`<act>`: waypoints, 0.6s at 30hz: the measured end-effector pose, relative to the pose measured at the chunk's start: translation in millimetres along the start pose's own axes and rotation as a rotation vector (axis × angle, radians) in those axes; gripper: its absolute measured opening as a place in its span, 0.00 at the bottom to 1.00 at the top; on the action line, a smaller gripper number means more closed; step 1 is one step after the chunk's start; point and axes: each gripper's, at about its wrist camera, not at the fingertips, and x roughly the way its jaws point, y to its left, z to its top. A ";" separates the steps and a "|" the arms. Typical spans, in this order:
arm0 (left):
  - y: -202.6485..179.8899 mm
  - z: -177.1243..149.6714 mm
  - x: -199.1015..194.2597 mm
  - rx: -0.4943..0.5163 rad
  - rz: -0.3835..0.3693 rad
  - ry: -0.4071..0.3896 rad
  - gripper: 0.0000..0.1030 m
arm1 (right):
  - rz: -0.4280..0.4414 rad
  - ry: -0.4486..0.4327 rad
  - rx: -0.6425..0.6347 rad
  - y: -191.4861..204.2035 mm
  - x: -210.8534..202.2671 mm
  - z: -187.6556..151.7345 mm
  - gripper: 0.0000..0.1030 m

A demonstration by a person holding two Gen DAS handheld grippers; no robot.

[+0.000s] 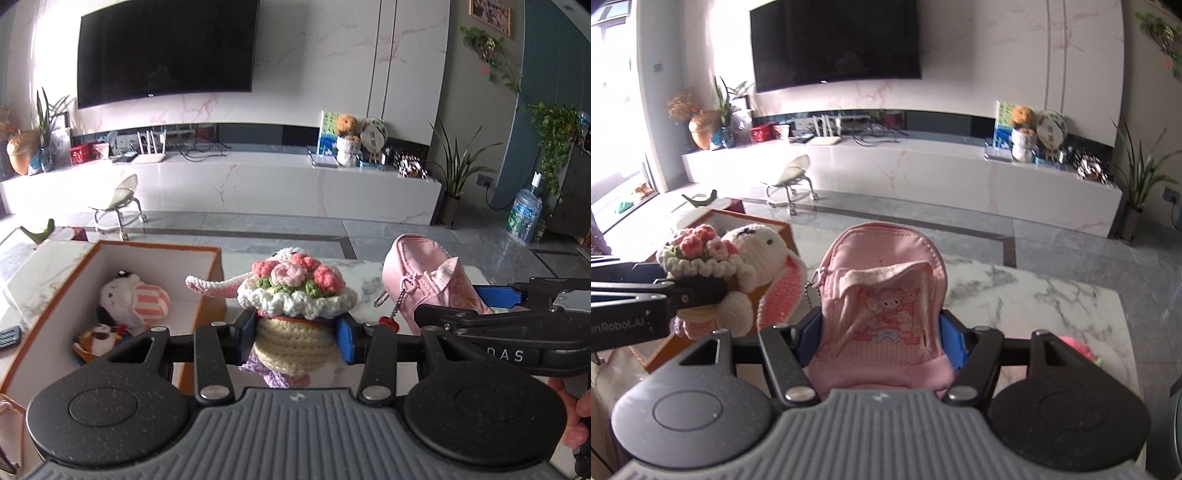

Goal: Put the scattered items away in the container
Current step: 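Carry the doll with the left tool while the right tool lifts the pink backpack toward the box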

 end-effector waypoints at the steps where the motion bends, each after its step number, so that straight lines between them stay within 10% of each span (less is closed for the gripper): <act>1: 3.3 2.0 -5.3 -0.004 0.011 -0.007 0.49 | 0.009 -0.009 -0.011 6.0 -4.0 2.9 0.66; 18: 98.2 22.0 -53.1 -0.123 0.205 -0.003 0.49 | 0.234 -0.065 -0.232 127.4 -12.7 71.7 0.66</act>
